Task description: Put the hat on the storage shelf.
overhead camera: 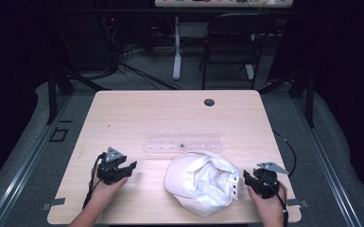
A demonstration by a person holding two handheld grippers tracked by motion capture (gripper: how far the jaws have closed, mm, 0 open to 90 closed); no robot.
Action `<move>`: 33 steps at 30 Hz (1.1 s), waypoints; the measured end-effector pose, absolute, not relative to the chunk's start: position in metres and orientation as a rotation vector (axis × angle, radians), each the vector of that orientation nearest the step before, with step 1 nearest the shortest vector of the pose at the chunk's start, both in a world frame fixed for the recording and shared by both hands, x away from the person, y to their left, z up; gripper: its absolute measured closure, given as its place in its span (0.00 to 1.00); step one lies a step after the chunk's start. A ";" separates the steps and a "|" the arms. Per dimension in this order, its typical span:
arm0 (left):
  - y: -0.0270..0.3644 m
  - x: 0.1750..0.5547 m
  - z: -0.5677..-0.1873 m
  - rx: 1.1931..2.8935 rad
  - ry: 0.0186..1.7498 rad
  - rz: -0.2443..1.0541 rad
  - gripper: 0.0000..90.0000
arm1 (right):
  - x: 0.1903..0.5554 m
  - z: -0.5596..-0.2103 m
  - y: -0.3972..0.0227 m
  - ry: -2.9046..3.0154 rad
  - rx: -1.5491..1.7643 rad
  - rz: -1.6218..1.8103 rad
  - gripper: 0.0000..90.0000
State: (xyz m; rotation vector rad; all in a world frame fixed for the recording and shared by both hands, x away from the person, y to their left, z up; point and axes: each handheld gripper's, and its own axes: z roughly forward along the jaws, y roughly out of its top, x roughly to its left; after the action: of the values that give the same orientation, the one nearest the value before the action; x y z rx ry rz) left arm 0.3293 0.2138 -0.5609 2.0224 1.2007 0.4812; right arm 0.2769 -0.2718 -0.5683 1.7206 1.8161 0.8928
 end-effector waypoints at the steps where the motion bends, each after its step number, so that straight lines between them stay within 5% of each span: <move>1: 0.214 0.329 -0.561 2.025 1.202 0.479 0.55 | 0.276 -0.568 -0.272 1.819 1.729 0.904 0.65; 33: 0.204 0.325 -0.562 2.066 1.170 0.468 0.54 | 0.278 -0.525 -0.282 2.033 1.927 0.974 0.65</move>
State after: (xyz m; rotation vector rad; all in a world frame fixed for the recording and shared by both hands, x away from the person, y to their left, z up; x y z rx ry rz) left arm 0.3247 0.2045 -0.5618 2.0661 1.1700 0.4677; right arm 0.2778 -0.2816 -0.5247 1.9268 2.0329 0.9743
